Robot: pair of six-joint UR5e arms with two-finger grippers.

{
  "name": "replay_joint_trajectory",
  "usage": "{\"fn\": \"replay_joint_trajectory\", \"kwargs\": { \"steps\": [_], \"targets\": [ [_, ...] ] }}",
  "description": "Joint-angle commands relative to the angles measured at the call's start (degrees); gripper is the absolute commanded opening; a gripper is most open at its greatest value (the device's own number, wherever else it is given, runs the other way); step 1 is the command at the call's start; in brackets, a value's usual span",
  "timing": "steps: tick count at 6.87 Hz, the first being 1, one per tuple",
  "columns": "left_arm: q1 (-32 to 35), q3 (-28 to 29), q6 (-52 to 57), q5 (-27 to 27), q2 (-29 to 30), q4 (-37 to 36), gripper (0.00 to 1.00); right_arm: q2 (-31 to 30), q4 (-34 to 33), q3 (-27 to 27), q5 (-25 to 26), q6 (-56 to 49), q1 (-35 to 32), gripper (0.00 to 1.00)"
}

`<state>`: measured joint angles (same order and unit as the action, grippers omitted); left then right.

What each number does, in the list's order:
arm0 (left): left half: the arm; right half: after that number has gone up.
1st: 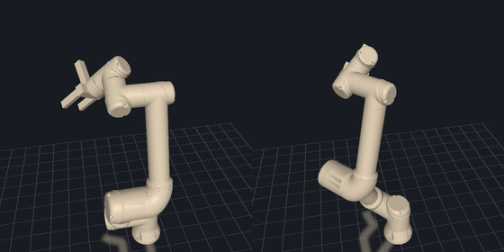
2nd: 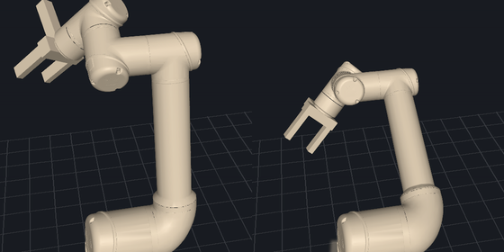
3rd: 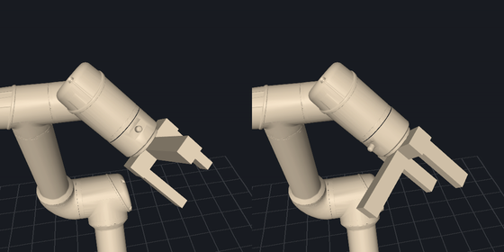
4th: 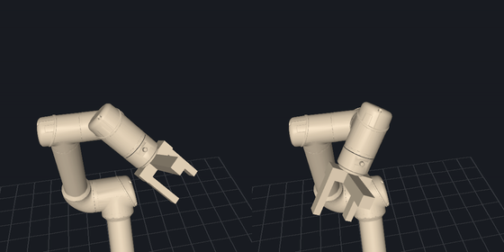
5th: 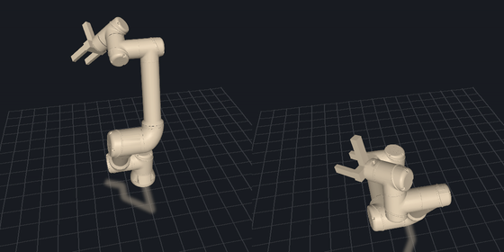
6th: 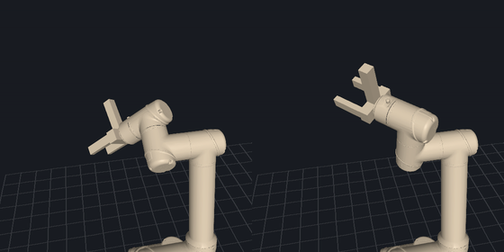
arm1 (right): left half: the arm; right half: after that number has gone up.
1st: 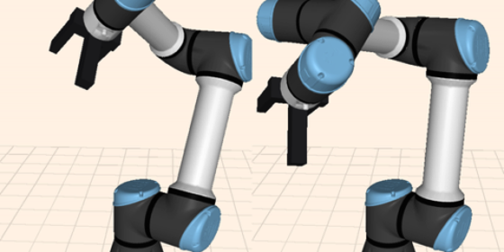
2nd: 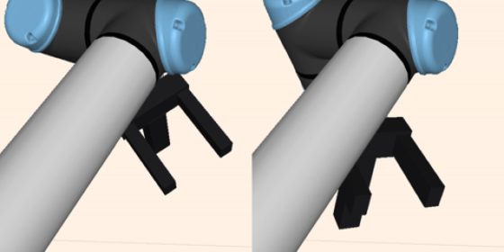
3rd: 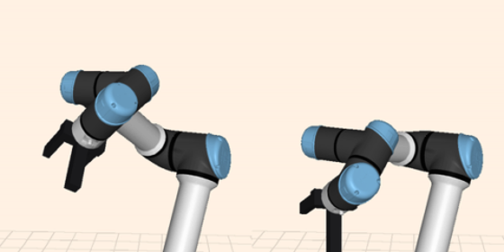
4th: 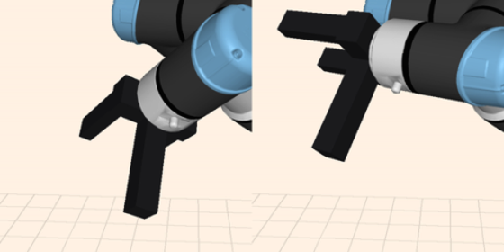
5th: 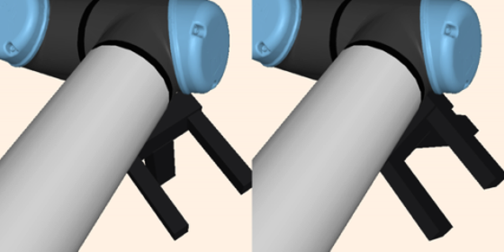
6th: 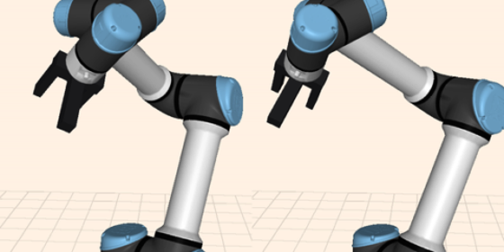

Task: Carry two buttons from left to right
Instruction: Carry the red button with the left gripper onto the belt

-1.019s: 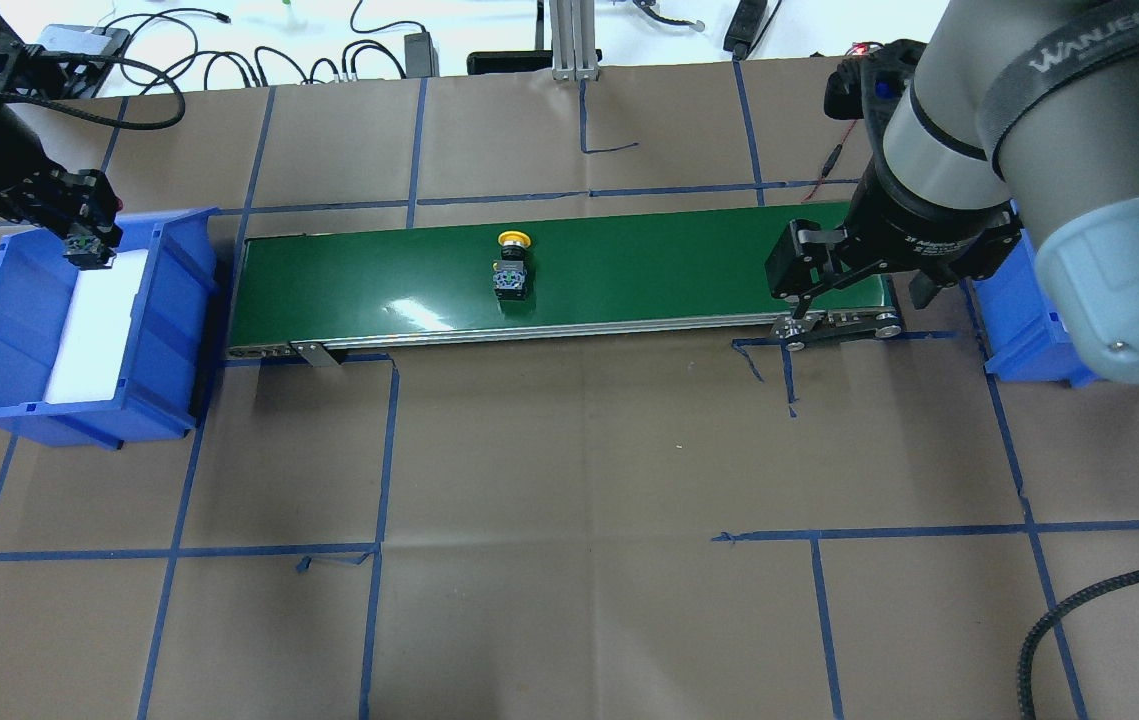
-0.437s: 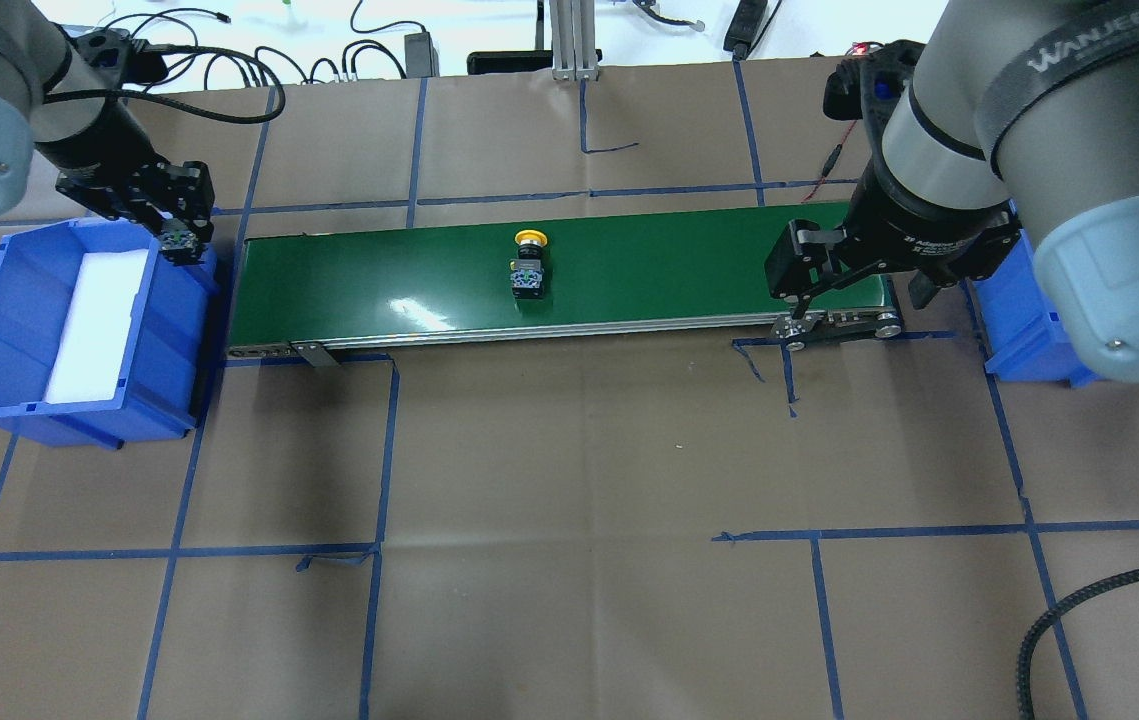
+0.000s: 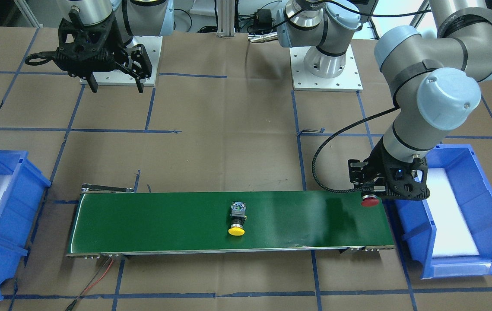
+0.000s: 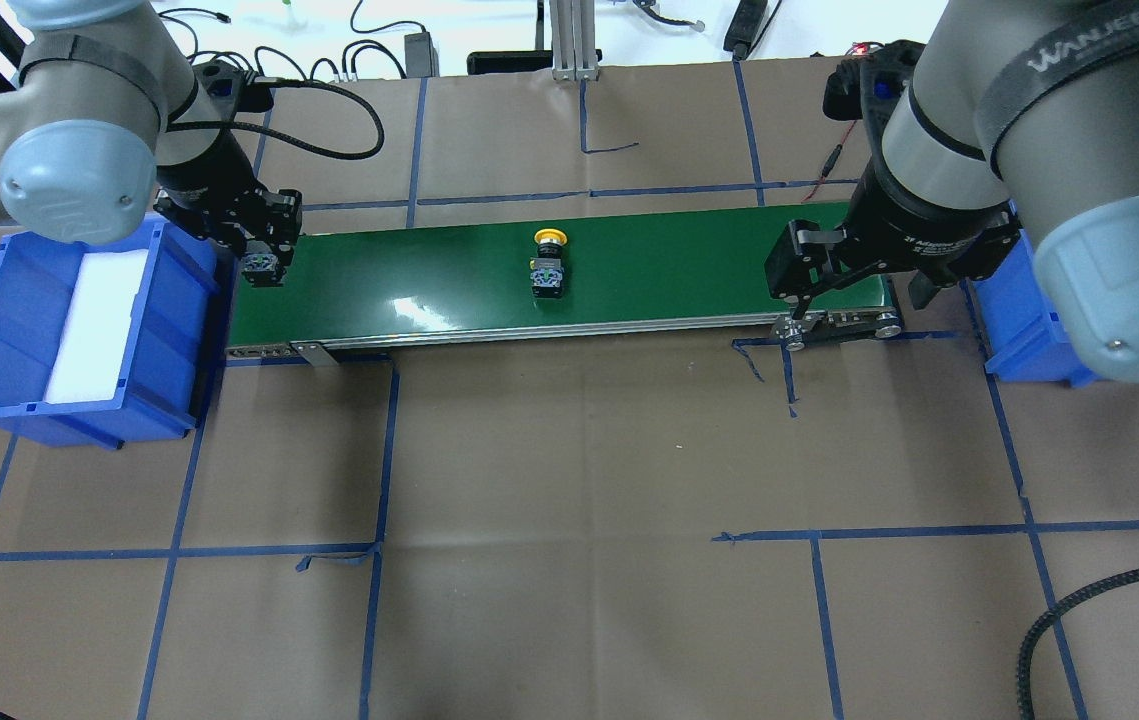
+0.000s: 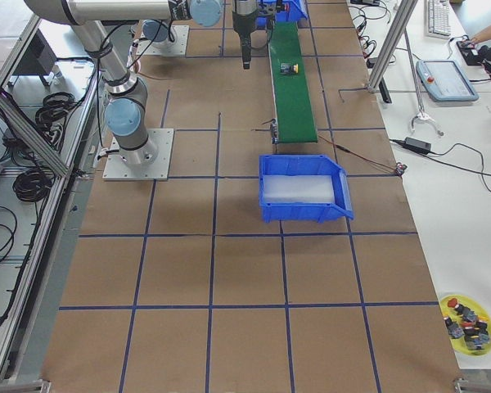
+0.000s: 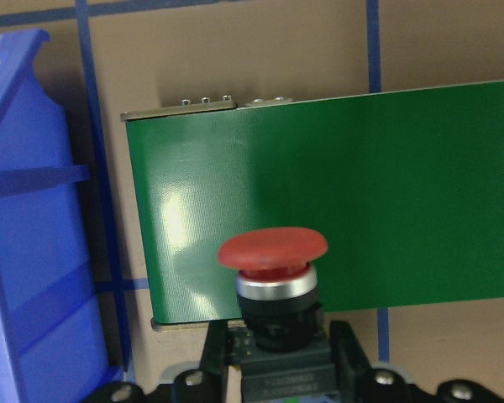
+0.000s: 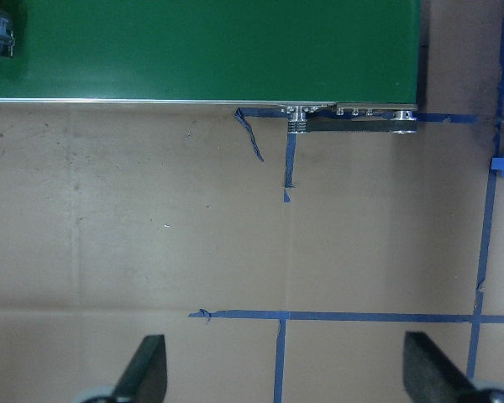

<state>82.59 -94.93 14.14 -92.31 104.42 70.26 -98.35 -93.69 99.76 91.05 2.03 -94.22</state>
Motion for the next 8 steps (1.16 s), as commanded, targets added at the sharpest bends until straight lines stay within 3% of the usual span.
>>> {"fn": "replay_joint_trajectory", "kwargs": {
  "steps": [1,5,8],
  "targets": [
    [-0.32,-2.18,5.00,-0.24,2.53,-7.56,0.14,0.00,0.00,0.00,0.00,-0.01,0.00,1.00],
    [-1.91,-2.19,4.84,-0.06,7.98,-12.24,0.14,0.00,0.00,0.00,0.00,-0.01,0.00,1.00],
    [-1.73,-2.37,-0.95,0.02,8.61,-12.52,0.14,0.00,0.00,0.18,0.00,-0.01,0.00,1.00]
  ]
}}
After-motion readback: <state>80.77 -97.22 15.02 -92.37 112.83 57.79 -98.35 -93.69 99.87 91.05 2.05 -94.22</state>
